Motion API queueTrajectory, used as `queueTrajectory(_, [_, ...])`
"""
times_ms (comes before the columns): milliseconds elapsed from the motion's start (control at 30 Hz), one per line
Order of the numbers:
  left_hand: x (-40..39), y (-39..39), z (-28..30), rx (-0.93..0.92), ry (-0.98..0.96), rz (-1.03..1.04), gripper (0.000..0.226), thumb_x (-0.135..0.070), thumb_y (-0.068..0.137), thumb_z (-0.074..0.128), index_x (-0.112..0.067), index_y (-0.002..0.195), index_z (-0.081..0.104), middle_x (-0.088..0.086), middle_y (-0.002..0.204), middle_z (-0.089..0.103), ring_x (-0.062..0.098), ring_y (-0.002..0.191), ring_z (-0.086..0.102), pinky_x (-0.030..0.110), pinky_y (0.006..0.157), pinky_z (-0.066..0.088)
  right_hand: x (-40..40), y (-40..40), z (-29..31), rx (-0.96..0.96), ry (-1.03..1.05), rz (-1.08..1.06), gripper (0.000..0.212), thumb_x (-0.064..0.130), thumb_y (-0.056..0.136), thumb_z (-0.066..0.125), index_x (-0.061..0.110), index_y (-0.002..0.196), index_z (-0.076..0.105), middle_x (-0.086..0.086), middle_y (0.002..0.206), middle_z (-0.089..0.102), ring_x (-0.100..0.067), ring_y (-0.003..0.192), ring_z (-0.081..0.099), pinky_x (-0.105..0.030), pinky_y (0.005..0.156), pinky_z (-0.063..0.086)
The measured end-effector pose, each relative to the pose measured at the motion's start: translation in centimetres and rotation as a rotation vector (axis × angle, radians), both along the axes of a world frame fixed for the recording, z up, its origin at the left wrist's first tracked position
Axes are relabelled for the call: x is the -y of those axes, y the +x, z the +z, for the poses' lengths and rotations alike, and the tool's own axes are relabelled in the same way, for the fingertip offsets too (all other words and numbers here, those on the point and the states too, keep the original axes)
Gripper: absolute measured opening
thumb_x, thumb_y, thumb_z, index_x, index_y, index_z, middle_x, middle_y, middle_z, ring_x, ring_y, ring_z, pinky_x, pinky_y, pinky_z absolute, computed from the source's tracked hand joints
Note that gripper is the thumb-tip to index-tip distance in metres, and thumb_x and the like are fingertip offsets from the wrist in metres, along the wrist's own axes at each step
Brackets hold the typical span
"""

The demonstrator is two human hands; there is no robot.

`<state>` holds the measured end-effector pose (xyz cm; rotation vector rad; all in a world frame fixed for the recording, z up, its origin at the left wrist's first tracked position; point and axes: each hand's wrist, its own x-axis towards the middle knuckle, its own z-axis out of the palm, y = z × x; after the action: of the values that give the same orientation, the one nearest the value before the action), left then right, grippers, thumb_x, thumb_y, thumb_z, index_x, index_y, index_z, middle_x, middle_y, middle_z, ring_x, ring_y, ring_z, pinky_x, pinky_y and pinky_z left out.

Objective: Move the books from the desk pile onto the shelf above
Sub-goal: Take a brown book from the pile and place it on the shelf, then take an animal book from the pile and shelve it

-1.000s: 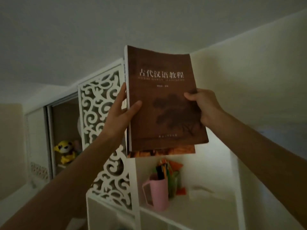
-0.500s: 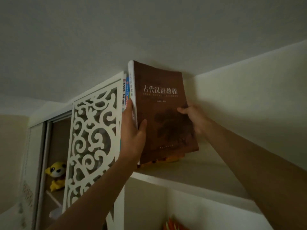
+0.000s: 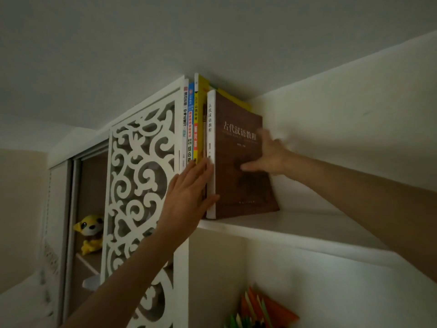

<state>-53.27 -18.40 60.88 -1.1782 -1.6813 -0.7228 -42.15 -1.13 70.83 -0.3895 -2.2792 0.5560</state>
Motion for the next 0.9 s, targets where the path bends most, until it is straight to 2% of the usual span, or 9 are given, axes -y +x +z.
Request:
queueTrajectory(100, [0.3, -0.3, -0.2, 0.027, -0.077, -0.051, 0.073, -0.032, 0.089, 0.055, -0.032, 0.138, 0.001, -0.015, 0.148, -0.009, 0.006, 0.138, -0.010, 0.029, 0.114, 0.003, 2.2, -0.8, -2.2, 0.366, -0.086, 0.196, 0.115, 0.009, 0.078, 0.075, 0.042, 0.146, -0.011, 0.000, 0.158, 0.006, -0.029, 0.135, 0.033, -0.044, 0.099, 0.045])
queueTrajectory(233, [-0.4, -0.1, -0.3, 0.048, -0.091, 0.031, 0.074, -0.034, 0.092, 0.050, -0.028, 0.141, -0.005, -0.009, 0.150, -0.019, 0.009, 0.138, -0.017, 0.035, 0.118, 0.003, 3.5, -3.1, -4.1, 0.291, 0.116, -0.049, 0.119, 0.017, 0.081, 0.073, 0.036, 0.141, -0.028, -0.013, 0.157, 0.000, -0.034, 0.140, 0.024, -0.040, 0.110, 0.032])
queueTrajectory(300, [-0.3, 0.5, -0.4, 0.067, -0.103, 0.094, 0.073, -0.036, 0.093, 0.047, -0.026, 0.147, -0.001, -0.007, 0.154, -0.014, 0.009, 0.139, -0.017, 0.037, 0.117, -0.003, 3.4, -2.5, -3.9, 0.239, 0.079, -0.006, 0.116, 0.018, 0.079, 0.075, 0.032, 0.146, -0.018, -0.013, 0.156, 0.012, -0.032, 0.138, 0.028, -0.037, 0.109, 0.033])
queueTrajectory(367, [0.4, 1.9, -1.0, 0.100, -0.064, 0.090, 0.066, -0.034, 0.093, 0.050, -0.022, 0.148, 0.016, -0.003, 0.157, 0.006, 0.012, 0.144, -0.002, 0.035, 0.114, -0.004, 4.2, -0.5, -3.7, 0.135, 0.077, 0.021, 0.105, 0.015, 0.076, 0.077, 0.023, 0.151, 0.003, -0.013, 0.153, 0.025, -0.030, 0.135, 0.034, -0.032, 0.107, 0.035])
queueTrajectory(467, [2.3, 5.1, -3.5, 0.106, 0.036, -0.060, 0.049, -0.028, 0.089, 0.060, -0.015, 0.135, 0.046, 0.005, 0.143, 0.044, 0.022, 0.134, 0.037, 0.035, 0.112, 0.021, 6.9, 4.2, -5.1, -0.106, 0.088, 0.007, 0.066, 0.011, 0.079, 0.073, 0.010, 0.138, 0.042, -0.013, 0.136, 0.049, -0.025, 0.122, 0.049, -0.023, 0.096, 0.037])
queueTrajectory(533, [3.3, 7.6, -5.7, 0.163, 0.079, -0.187, 0.040, -0.022, 0.087, 0.064, -0.012, 0.124, 0.057, 0.007, 0.130, 0.056, 0.023, 0.121, 0.049, 0.027, 0.102, 0.029, 9.2, 8.0, -7.6, -0.213, 0.064, 0.059, 0.045, 0.010, 0.082, 0.071, 0.009, 0.124, 0.055, -0.009, 0.122, 0.058, -0.019, 0.109, 0.056, -0.017, 0.087, 0.041])
queueTrajectory(633, [3.8, 12.5, -9.5, 0.284, 0.051, -0.350, 0.032, -0.022, 0.088, 0.062, -0.014, 0.119, 0.059, 0.001, 0.120, 0.058, 0.017, 0.111, 0.052, 0.020, 0.095, 0.032, 12.0, 13.8, -13.6, -0.230, 0.062, 0.057, 0.032, 0.010, 0.083, 0.068, 0.010, 0.114, 0.061, 0.000, 0.105, 0.060, -0.010, 0.097, 0.056, -0.005, 0.074, 0.040])
queueTrajectory(767, [3.9, 19.5, -17.6, 0.492, -0.197, -0.570, 0.024, -0.016, 0.090, 0.060, -0.014, 0.113, 0.061, -0.009, 0.104, 0.052, 0.006, 0.090, 0.048, 0.001, 0.070, 0.031, 13.0, 22.2, -23.7, -0.122, -0.025, -0.080, 0.029, 0.013, 0.084, 0.068, 0.011, 0.113, 0.061, 0.003, 0.104, 0.060, -0.011, 0.099, 0.057, -0.008, 0.076, 0.040])
queueTrajectory(900, [3.8, 26.3, -29.6, 0.679, -0.479, -0.673, 0.018, -0.013, 0.087, 0.063, -0.014, 0.106, 0.064, -0.008, 0.100, 0.057, 0.009, 0.095, 0.053, 0.005, 0.075, 0.032, 13.3, 31.9, -36.2, 0.041, -0.281, -0.281, 0.032, 0.016, 0.088, 0.064, 0.012, 0.119, 0.057, -0.003, 0.118, 0.059, -0.011, 0.106, 0.053, -0.012, 0.082, 0.036])
